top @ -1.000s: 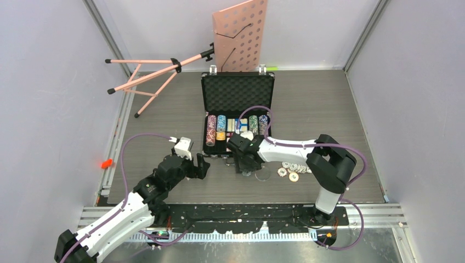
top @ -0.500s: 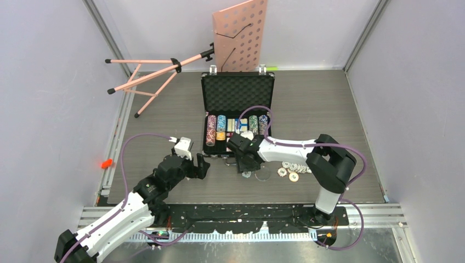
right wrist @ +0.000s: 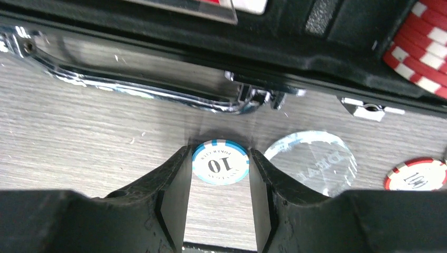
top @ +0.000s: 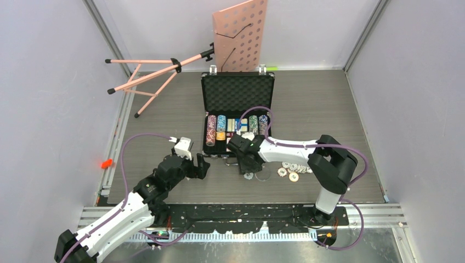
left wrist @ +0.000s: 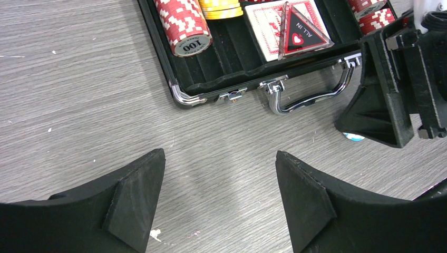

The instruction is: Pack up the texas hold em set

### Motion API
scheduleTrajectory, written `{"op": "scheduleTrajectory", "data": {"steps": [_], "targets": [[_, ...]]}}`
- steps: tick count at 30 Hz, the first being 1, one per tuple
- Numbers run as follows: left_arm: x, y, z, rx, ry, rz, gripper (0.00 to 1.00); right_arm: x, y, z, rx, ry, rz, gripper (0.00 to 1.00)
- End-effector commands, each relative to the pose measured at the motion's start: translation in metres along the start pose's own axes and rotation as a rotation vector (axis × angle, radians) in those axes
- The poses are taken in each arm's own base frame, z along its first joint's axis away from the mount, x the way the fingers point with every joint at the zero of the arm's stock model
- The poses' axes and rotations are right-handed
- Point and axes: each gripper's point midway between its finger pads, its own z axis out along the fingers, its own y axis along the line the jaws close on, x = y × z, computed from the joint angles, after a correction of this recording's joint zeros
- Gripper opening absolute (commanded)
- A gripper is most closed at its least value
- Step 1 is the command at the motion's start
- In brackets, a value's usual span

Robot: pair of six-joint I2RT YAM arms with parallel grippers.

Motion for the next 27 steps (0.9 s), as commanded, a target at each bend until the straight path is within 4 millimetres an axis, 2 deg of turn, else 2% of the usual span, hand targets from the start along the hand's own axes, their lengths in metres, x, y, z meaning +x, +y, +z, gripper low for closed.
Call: {"op": "scheduleTrajectory", "data": {"steps": [1,7,11,16,17,21,27], "targets": [[-0.013,-0.007,0.001,0.030,-0.051,-0.013,0.79,-0.010,0.004,-0.033,-0.037,-0.031,-0.001,0.43],[-0.014,-0.023,-0.002,0.102,-0.050,-0.096,0.81,-0.025,0.014,-0.052,-0.095,-0.079,0.031,0.42],[-0.027,-0.054,-0.004,0.256,-0.089,-0.233,0.79,-0.043,0.024,-0.067,-0.152,-0.122,0.079,0.42],[-0.051,-0.083,-0.002,0.384,-0.124,-0.320,0.78,-0.080,0.045,-0.092,-0.321,-0.184,0.220,0.42],[-0.054,-0.086,-0.001,0.398,-0.128,-0.326,0.78,-0.090,0.050,-0.097,-0.363,-0.207,0.255,0.42],[-0.066,-0.096,0.008,0.425,-0.135,-0.345,0.72,-0.108,0.065,-0.115,-0.464,-0.240,0.312,0.41],[-0.078,-0.106,0.017,0.455,-0.144,-0.366,0.62,-0.116,0.082,-0.125,-0.547,-0.226,0.341,0.40]]}}
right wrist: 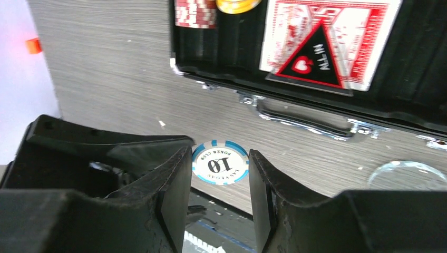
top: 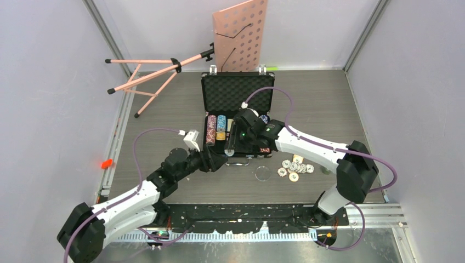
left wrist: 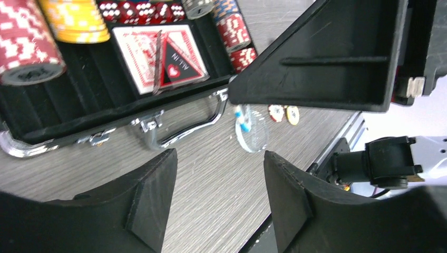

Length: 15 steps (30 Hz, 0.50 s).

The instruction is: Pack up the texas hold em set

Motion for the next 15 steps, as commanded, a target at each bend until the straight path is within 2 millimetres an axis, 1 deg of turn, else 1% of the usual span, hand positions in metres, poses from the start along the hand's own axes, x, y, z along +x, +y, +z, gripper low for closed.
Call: {"op": "scheduleTrajectory", "data": {"steps": [1,7,12,14,15], "targets": [[-0.043,-0.047,0.007,0.156,-0.112,-0.002,0.62,-0.016,0.046,-0.018,-0.166,-0.025,0.055,0.40],[-0.046,-0.044,0.014,0.134,-0.122,-0.015,0.57,-0.019,0.052,-0.019,-0.188,-0.024,0.064,0.40],[-0.052,-0.035,0.015,0.089,-0.160,-0.037,0.42,-0.017,0.054,-0.019,-0.203,-0.017,0.073,0.40],[-0.052,-0.031,0.016,0.066,-0.163,-0.041,0.38,-0.016,0.055,-0.019,-0.208,-0.015,0.075,0.40],[-0.053,-0.030,0.016,0.061,-0.167,-0.042,0.34,-0.017,0.055,-0.019,-0.211,-0.016,0.077,0.40]]}}
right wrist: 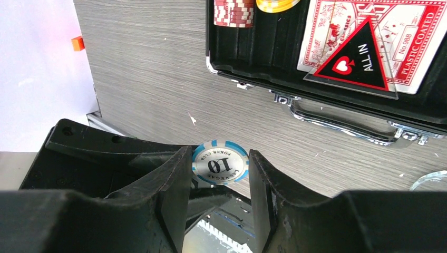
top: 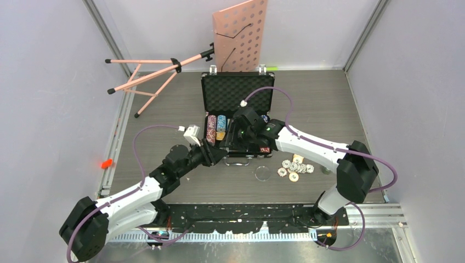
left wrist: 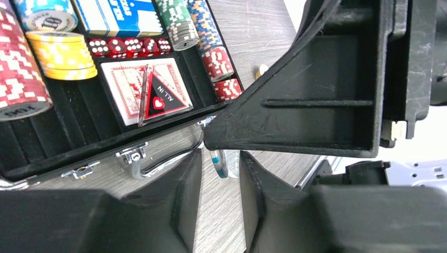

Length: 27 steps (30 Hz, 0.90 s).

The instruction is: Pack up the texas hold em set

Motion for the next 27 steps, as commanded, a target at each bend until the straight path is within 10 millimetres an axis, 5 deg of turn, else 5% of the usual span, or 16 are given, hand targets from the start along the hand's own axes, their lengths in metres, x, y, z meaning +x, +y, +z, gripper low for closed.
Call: {"op": "scheduleTrajectory", "data": {"steps": [1,3,8,10,15,27], "targets": [[-0.027,-0.012,0.004,0.019,-0.101,0.001,0.23,-0.012,0.028,-0.012,-0.097,-0.032,0.012,0.40],[-0.028,-0.016,0.004,0.044,-0.104,0.014,0.02,-0.011,0.029,-0.013,-0.105,-0.024,0.012,0.41],[-0.020,-0.020,-0.004,0.073,-0.061,0.067,0.00,-0.016,0.017,-0.024,-0.100,-0.046,0.011,0.72],[-0.016,-0.023,-0.010,0.092,-0.048,0.079,0.00,-0.026,0.010,-0.041,-0.117,-0.080,0.010,0.74],[-0.008,-0.041,-0.028,0.153,0.039,0.095,0.00,-0.028,-0.006,-0.068,-0.167,-0.082,-0.086,0.69],[-0.028,-0.087,-0.035,0.369,0.189,-0.050,0.00,0.011,0.028,-0.123,-0.586,-0.055,-0.311,0.52]]}}
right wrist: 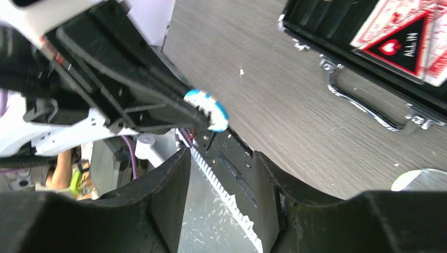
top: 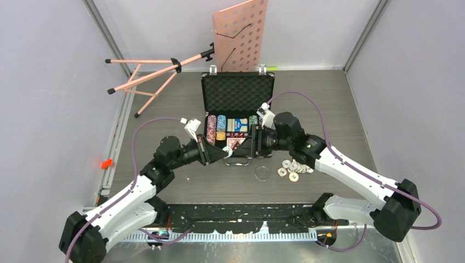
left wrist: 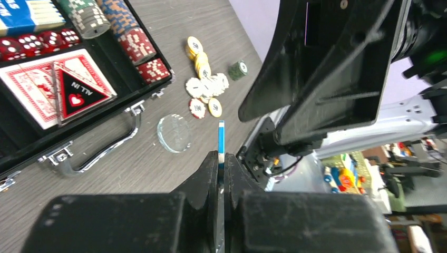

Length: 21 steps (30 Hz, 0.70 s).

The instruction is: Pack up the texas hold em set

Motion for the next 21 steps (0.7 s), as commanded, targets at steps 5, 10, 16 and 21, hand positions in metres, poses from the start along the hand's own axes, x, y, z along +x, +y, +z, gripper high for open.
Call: {"op": "scheduleTrajectory", "data": {"steps": [5,10,16,21], "targets": [[-0.022,-0.041,0.001,0.280,0.110,-0.147,0.00,0.000,0.037,-0.011,-0.228,-0.031,-0.102,0.47],[-0.021,-0.043,0.003,0.329,0.114,-0.172,0.00,-0.001,0.036,-0.007,-0.249,-0.057,-0.065,0.46],[-0.020,-0.047,0.001,0.344,0.132,-0.169,0.00,-0.013,0.033,-0.005,-0.225,-0.112,-0.059,0.41],[-0.018,-0.046,0.002,0.344,0.140,-0.167,0.00,-0.019,0.040,-0.003,-0.255,-0.129,-0.052,0.36]]}}
